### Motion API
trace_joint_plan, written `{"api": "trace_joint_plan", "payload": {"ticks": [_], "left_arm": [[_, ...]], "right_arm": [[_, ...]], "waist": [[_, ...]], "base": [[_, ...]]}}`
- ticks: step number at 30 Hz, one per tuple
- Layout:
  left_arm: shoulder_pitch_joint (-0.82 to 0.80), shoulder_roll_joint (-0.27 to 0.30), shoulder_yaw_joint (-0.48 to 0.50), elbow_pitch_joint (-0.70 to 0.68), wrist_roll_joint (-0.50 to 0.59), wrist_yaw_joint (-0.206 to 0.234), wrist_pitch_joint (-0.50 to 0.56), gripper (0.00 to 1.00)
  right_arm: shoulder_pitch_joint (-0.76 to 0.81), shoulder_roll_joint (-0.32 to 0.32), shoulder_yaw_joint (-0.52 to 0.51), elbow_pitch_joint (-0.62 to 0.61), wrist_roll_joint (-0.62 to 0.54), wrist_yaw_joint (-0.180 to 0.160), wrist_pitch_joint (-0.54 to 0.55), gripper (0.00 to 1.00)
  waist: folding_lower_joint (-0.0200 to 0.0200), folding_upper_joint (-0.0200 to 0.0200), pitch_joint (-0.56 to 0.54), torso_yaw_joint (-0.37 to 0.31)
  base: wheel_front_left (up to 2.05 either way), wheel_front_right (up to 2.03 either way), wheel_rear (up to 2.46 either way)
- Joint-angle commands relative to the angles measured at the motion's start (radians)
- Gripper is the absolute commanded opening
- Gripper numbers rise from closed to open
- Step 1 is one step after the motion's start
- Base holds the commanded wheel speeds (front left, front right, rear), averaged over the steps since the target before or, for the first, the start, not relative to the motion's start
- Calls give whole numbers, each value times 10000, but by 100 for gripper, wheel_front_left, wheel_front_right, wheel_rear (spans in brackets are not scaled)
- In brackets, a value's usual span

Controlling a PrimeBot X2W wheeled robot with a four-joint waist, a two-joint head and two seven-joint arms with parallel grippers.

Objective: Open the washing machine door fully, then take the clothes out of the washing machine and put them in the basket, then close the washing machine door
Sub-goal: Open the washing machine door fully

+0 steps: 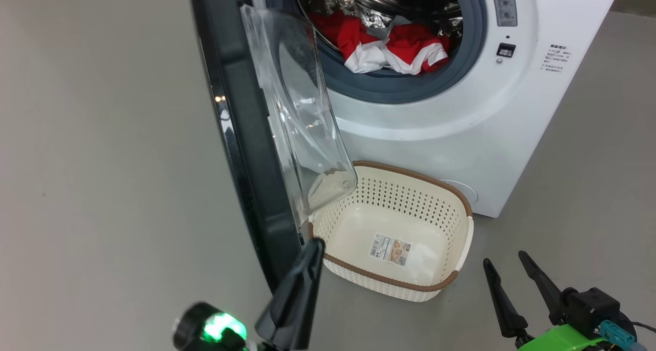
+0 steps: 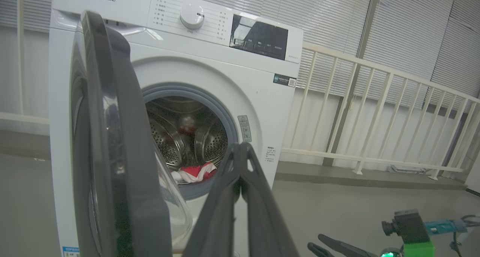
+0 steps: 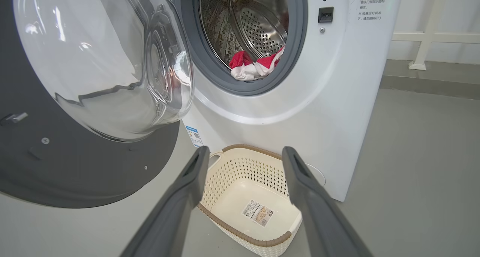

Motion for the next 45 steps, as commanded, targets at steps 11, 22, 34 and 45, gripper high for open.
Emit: {"api": "trace_joint_plan", "payload": {"ticks": [11,22,34,45], "left_arm": [[-484,56,232,2604,-1397,-281,-38,0],[-1032,56,959,3475,-1758,-411,-38,0],[-515,56,2186,3247,-1577,-41,-38,0],[-163,56,3902,3213,-1411,240,-38,0]], "right_arm": [[-452,-176,362,-262,-61,65,-91,100],[-576,-254,386,-357,57,65,-91,100],[-583,-286,418,-428,184,65,-91,100],[-528,-363,465,-458,210,65,-91,100]], "waist": [[0,-1,212,-144],[0,-1,438,-279],[0,-1,500,-54],[0,-1,526,124]], "base": [[0,0,0],[0,0,0],[0,0,0],[0,0,0]]}}
